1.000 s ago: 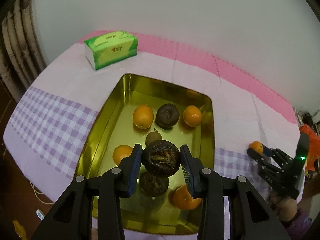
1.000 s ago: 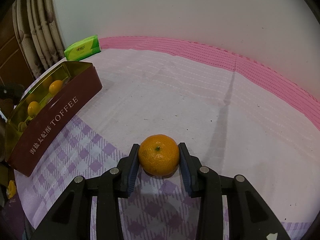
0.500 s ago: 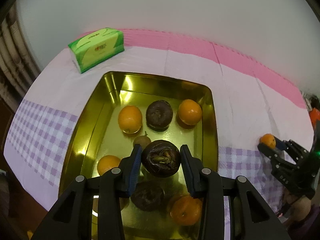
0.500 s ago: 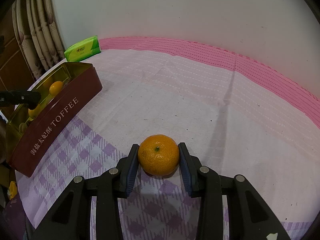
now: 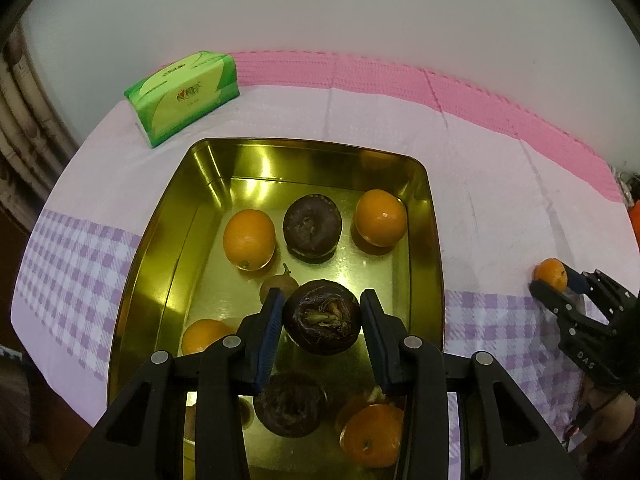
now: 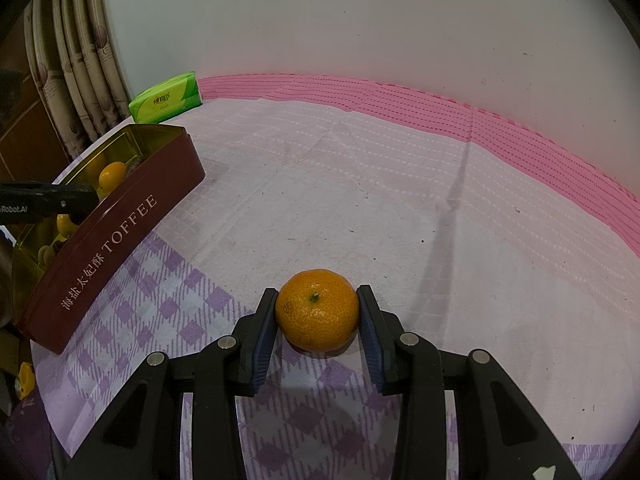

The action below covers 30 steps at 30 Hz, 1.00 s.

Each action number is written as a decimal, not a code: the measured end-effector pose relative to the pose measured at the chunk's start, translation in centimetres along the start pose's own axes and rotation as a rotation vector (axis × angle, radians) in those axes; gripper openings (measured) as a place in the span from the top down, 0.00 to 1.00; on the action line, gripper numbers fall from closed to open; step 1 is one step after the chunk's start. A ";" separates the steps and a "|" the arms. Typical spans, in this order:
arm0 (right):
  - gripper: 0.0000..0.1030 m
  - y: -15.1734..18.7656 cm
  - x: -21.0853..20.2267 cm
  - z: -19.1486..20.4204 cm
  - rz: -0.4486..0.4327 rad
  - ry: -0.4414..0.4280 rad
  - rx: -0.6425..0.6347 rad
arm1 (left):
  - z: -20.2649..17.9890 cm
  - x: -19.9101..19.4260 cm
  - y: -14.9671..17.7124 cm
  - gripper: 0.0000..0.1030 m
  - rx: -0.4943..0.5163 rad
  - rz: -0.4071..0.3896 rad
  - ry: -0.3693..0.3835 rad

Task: Organize fruits
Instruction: 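Lower the dark brown fruit into the tin and open the left gripper while the right holds the tangerine, then carry the tangerine into the gold tin and open the right gripper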

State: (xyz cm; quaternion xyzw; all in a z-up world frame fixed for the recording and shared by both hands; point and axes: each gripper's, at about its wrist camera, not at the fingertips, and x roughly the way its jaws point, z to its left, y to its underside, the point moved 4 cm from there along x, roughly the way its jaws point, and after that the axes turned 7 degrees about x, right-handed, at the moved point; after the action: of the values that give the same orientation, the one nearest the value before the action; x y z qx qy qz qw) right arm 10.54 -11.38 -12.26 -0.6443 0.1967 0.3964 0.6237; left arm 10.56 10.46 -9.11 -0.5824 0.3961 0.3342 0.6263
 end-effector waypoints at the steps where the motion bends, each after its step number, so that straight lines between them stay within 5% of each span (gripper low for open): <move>1: 0.65 0.0 0.0 0.0 0.000 0.000 0.000 | -0.1 0.1 0.0 0.61 0.003 0.002 0.000; 15: 0.65 -0.1 0.0 0.0 0.001 0.001 -0.001 | -0.1 -1.9 0.1 0.55 0.030 -0.015 -0.070; 23: 0.65 0.1 -0.1 0.3 0.009 0.012 -0.007 | 0.8 -6.9 0.4 0.29 -0.013 -0.088 -0.142; 30: 0.66 1.0 -1.0 0.6 0.027 -0.013 0.019 | 1.3 -10.3 2.5 0.23 -0.065 -0.106 -0.146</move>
State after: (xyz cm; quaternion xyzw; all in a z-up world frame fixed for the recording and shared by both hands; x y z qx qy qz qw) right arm 9.01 -11.18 -12.07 -0.6329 0.2051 0.4071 0.6258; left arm 3.74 12.42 -1.09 -0.5968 0.3069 0.3548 0.6510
